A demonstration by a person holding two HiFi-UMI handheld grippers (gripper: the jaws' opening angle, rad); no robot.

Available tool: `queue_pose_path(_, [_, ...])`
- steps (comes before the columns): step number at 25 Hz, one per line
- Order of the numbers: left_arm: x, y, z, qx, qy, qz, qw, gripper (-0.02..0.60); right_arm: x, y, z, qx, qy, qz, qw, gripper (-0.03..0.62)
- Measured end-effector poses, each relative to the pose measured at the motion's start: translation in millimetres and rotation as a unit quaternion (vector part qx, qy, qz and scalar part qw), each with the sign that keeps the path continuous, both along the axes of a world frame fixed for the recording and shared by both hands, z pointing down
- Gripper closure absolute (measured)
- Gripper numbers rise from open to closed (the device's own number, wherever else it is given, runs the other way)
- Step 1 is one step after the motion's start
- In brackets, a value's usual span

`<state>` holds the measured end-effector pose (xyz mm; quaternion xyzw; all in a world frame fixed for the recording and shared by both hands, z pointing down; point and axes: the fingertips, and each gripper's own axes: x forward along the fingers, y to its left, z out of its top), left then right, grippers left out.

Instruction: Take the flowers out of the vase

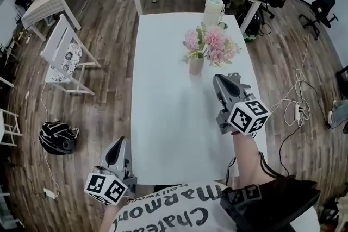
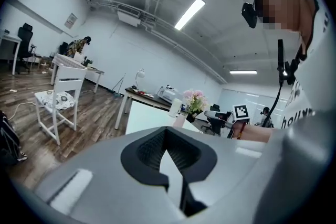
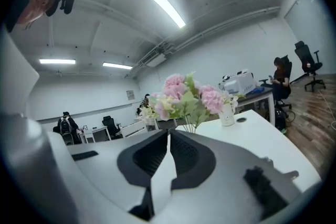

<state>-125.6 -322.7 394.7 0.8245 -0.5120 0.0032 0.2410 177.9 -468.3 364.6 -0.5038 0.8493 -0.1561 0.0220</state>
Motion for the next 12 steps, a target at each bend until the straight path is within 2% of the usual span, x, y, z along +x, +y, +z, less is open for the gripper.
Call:
queue_pose_path(5, [2.0,9.7,13.1,-0.037,-0.014,-0.042,0.9983,0.577,0.6,-39.8,15.2,0.005,-0.007,-0.034,0.999,0.579])
queue_pose_path(6, [1.4,12.9,16.3,-0.046,-0.017,-0.052,0.9974,0.577,-0.6,-45.7,18.7,0.006,-0.005,-0.037,0.999,0.560])
queue_pose_path(7, [0.4,15.7,18.9,-0.055,-0.018,-0.063,0.9963,0.577,-0.8,-51.7,21.9,0.008,-0.002,-0.037,0.999,0.464])
queue_pose_path(12, [-5.1,27.8,25.5,-0.083,-0.016,-0.109,0.9904,0.577,2.3,-78.3,30.5,0.015,-0.018,-0.009,1.000,0.434])
